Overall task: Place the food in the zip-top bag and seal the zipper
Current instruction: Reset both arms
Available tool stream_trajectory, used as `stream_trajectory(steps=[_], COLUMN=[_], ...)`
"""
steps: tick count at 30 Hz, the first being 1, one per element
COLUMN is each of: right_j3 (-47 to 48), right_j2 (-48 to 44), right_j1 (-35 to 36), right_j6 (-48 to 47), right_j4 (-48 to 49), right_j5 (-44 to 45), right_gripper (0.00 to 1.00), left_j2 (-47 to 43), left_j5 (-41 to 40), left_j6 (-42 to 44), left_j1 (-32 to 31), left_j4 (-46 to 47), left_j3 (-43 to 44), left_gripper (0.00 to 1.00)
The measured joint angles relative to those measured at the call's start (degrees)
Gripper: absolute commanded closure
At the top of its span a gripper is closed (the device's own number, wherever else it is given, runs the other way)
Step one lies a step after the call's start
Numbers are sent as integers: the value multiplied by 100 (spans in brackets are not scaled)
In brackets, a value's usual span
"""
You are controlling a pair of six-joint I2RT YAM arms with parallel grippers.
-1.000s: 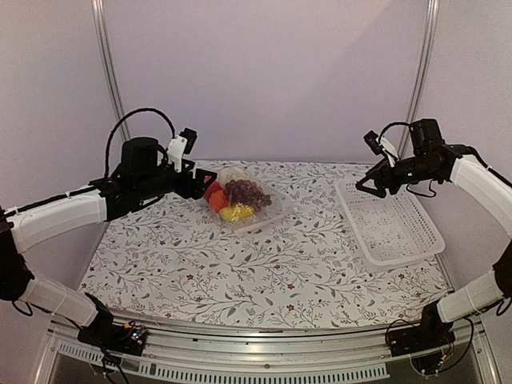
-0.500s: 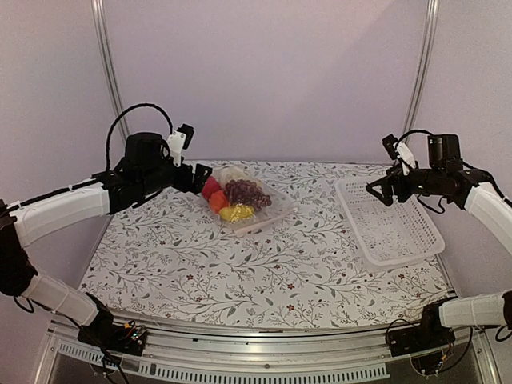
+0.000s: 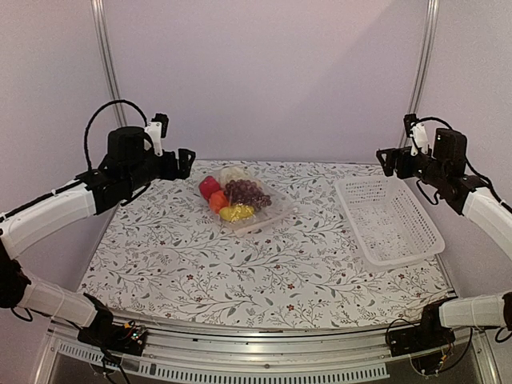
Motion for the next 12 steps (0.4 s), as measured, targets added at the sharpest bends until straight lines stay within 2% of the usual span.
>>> stream_trajectory(steps=[6, 12], right_j3=[-649, -1056], right_j2=[-2, -181], right_j1=[-4, -57], right_j6=[201, 236], right_j4=[588, 730], right_j5=[46, 48], right_gripper=[1, 1], left_j2=[-7, -7], left_j5=[39, 57], left_j6=[-28, 170], left_j1=[83, 107], left_j4=[11, 162], left_j3=[-223, -345], left_gripper=[0, 0])
